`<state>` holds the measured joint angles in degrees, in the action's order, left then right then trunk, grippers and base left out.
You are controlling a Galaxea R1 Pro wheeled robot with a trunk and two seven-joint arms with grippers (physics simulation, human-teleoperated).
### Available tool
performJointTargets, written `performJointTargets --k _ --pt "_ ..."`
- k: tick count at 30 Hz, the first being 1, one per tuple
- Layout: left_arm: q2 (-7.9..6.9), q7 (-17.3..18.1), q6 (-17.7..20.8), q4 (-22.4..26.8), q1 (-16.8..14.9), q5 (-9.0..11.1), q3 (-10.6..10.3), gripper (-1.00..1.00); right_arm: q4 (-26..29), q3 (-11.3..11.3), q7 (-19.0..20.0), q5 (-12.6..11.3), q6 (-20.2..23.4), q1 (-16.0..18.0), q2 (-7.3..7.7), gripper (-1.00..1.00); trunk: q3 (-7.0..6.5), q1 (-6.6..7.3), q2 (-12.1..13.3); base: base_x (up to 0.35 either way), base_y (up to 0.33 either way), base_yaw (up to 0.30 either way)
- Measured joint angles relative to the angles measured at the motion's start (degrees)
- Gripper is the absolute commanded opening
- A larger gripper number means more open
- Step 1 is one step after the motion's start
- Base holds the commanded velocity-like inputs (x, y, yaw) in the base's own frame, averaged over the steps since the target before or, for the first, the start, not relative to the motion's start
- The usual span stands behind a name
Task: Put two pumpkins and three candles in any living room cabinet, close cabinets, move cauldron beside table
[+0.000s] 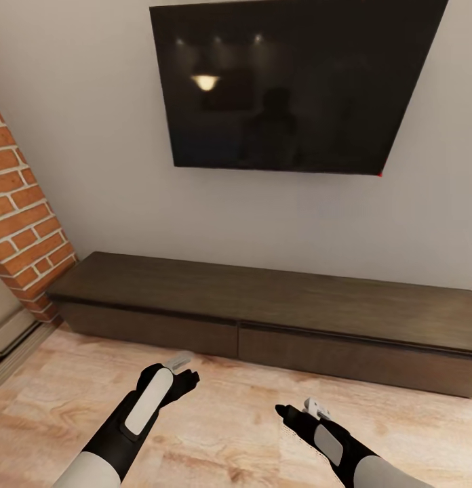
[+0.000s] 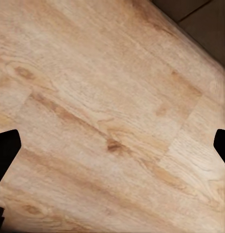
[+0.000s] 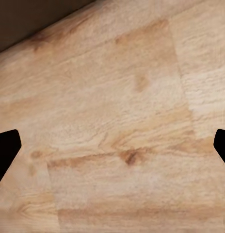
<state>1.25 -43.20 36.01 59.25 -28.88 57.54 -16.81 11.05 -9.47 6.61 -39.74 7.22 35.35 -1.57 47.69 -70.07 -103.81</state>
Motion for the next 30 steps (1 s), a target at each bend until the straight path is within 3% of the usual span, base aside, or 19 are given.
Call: performJointTargets --k 9,17,24,30 --pt "0.03 0.0 0.0 0.0 0.0 0.1 0.0 1.00 -0.1 0.0 3.4 -0.1 0.4 0.0 0.04 1.00 -0.08 -0.03 0.0 0.115 -0.086 -0.016" --pt "0.02 0.0 0.0 0.0 0.0 0.2 0.0 1.00 -0.1 0.1 3.6 -0.2 0.4 0.0 0.05 1.00 -0.09 -0.03 0.0 0.005 -0.003 -0.238" --pt "0.01 0.0 0.0 0.0 0.0 0.2 0.2 1.00 -0.1 0.1 3.6 -0.2 0.4 0.0 0.05 1.00 -0.08 -0.03 0.0 0.000 0.166 -0.274" --pt "0.00 0.0 0.0 0.0 0.0 0.2 0.1 1.00 -0.1 0.1 3.5 -0.2 0.4 0.0 0.04 1.00 -0.08 -0.03 0.0 -0.004 0.085 -0.065"
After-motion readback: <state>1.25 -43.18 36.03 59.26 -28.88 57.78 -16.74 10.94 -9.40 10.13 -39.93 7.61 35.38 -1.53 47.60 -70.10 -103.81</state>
